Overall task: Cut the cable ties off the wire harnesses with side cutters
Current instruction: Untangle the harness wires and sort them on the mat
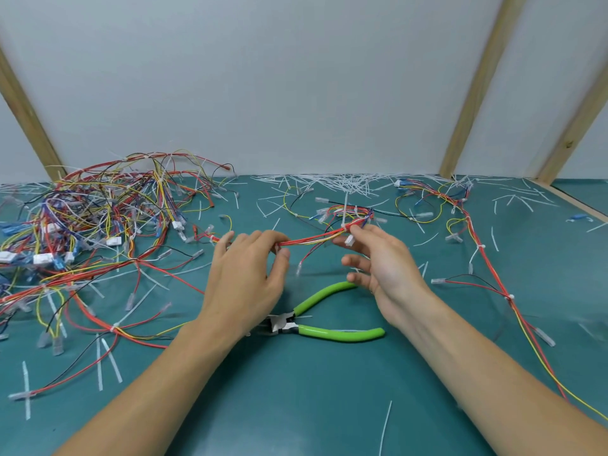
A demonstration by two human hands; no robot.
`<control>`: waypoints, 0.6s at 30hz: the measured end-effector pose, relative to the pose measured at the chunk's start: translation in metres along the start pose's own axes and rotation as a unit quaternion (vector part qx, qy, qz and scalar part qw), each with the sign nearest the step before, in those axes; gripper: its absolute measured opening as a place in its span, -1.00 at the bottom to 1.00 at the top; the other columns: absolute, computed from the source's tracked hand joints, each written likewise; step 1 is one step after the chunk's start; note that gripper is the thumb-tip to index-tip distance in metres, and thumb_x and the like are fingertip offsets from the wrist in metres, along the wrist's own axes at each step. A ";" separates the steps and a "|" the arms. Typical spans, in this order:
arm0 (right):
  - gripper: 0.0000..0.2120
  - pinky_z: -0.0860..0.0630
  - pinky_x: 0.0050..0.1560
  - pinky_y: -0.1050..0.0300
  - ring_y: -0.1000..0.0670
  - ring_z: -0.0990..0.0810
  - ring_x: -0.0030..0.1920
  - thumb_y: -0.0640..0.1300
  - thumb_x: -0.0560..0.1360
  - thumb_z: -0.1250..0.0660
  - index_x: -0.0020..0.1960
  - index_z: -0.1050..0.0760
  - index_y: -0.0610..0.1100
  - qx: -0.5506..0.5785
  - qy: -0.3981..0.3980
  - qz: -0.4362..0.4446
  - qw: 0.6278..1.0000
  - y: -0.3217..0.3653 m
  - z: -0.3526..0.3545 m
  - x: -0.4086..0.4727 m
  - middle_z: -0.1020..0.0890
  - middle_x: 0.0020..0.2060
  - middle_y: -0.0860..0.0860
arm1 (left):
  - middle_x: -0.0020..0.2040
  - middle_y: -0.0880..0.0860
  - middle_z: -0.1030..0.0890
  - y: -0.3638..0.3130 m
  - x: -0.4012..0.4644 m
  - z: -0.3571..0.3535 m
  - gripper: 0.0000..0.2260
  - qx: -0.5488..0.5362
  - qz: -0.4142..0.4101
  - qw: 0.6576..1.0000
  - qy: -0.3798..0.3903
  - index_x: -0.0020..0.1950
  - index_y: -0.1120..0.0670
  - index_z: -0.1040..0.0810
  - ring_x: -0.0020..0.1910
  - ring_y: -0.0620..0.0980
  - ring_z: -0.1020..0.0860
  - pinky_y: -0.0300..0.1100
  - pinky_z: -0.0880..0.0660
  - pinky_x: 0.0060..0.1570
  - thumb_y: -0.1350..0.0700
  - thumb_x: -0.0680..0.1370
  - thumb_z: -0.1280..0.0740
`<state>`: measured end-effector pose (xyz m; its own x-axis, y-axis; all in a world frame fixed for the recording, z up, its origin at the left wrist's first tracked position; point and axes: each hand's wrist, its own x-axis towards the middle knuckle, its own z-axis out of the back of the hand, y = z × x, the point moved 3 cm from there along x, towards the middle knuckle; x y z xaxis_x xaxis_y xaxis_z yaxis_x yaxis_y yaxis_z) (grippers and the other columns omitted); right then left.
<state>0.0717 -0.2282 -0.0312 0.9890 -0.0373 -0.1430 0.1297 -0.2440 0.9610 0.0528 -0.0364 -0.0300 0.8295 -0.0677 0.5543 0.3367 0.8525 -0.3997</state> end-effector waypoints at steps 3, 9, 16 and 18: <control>-0.87 -0.45 -0.53 0.26 0.12 -0.56 -0.45 -0.12 0.67 -0.28 -0.06 -0.48 -0.05 0.020 0.005 -0.004 1.000 0.000 0.002 0.003 -0.76 -0.14 0.04 | -0.08 -0.11 -0.61 0.002 0.001 0.002 -0.92 0.013 0.000 1.000 -0.026 0.08 0.03 -0.57 0.01 0.03 -0.57 0.04 -0.26 0.41 0.09 0.60 -0.35; -0.87 -0.49 -0.47 0.27 0.13 -0.62 -0.35 -0.14 0.67 -0.25 0.08 -0.57 0.00 0.057 0.032 0.004 0.998 0.001 0.002 0.005 -0.75 0.08 0.05 | -0.16 -0.12 -0.59 0.003 0.004 0.006 -0.95 -0.098 -0.019 0.994 -0.045 0.03 0.04 -0.61 -0.15 -0.03 -0.55 0.05 -0.50 -0.04 0.12 0.58 -0.42; -0.82 -0.51 -0.46 0.22 0.07 -0.68 -0.31 -0.03 0.68 -0.27 0.14 -0.56 -0.12 -0.002 0.033 -0.008 0.999 -0.006 -0.004 -0.001 -0.77 -0.02 0.05 | -0.11 -0.08 -0.66 -0.006 0.002 0.004 -0.84 -0.189 -0.062 0.979 -0.040 0.14 0.07 -0.65 -0.09 -0.14 -0.59 -0.28 -0.48 0.00 0.16 0.57 -0.41; -0.83 -0.51 -0.48 0.22 0.07 -0.66 -0.35 -0.01 0.69 -0.26 0.08 -0.50 -0.12 -0.027 0.016 -0.006 0.999 -0.006 -0.002 0.001 -0.77 -0.07 0.02 | -0.06 -0.11 -0.68 -0.005 0.003 0.002 -0.82 -0.198 -0.074 0.977 -0.006 0.18 0.08 -0.64 -0.03 -0.14 -0.61 -0.26 -0.50 0.06 0.23 0.59 -0.37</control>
<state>0.0716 -0.2249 -0.0365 0.9891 -0.0034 -0.1472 0.1439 -0.1913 0.9709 0.0521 -0.0401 -0.0249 0.7538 -0.1679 0.6353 0.6011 0.5667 -0.5635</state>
